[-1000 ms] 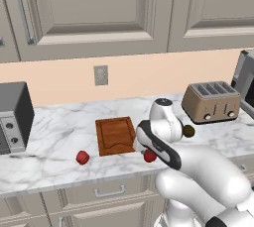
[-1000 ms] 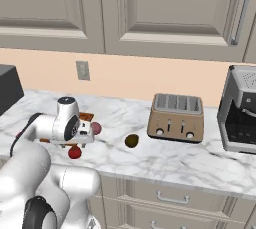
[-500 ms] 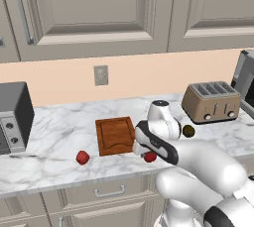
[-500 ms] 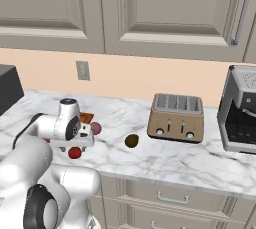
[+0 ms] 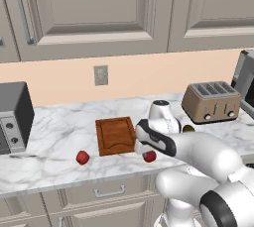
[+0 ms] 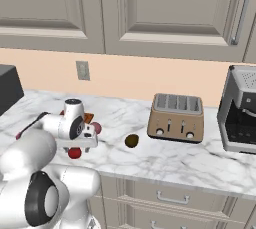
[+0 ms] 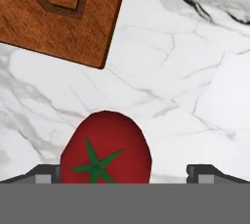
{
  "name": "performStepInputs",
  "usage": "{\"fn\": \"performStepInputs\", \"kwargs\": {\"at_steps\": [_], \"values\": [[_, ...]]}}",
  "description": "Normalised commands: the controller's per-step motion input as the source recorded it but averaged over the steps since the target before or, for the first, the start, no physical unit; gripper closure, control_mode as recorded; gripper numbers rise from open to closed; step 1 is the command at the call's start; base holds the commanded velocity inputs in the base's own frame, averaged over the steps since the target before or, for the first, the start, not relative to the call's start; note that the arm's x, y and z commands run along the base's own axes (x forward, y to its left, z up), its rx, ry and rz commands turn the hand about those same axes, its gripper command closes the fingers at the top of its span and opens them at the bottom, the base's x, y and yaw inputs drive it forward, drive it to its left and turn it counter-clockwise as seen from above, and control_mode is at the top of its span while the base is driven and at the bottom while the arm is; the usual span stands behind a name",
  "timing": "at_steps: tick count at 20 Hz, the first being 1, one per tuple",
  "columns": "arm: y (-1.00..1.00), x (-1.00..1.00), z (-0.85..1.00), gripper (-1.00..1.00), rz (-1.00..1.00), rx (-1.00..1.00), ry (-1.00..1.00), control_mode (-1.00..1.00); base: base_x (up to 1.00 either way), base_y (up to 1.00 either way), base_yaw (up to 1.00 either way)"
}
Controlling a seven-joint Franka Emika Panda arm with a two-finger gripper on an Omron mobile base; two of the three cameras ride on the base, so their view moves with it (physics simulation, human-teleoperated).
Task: Place the avocado, onion, tomato, and bell pepper on the cutting board.
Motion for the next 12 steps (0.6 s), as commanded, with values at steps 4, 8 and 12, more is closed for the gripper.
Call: {"fn": "performStepInputs", "kwargs": {"at_steps": [4,8,12], "values": [[0.02,0.01,-0.23,-1.00,0.00,0.00,0.00,-1.00,0.00,0.00,0.00],[0.01,-0.07,-0.32,-1.00,-0.01,-0.01,0.05,-1.00,0.00,0.00,0.00],[0.00,-0.21,-0.45,-1.00,-0.03,-0.04,0.08,-1.00,0.00,0.00,0.00]]}}
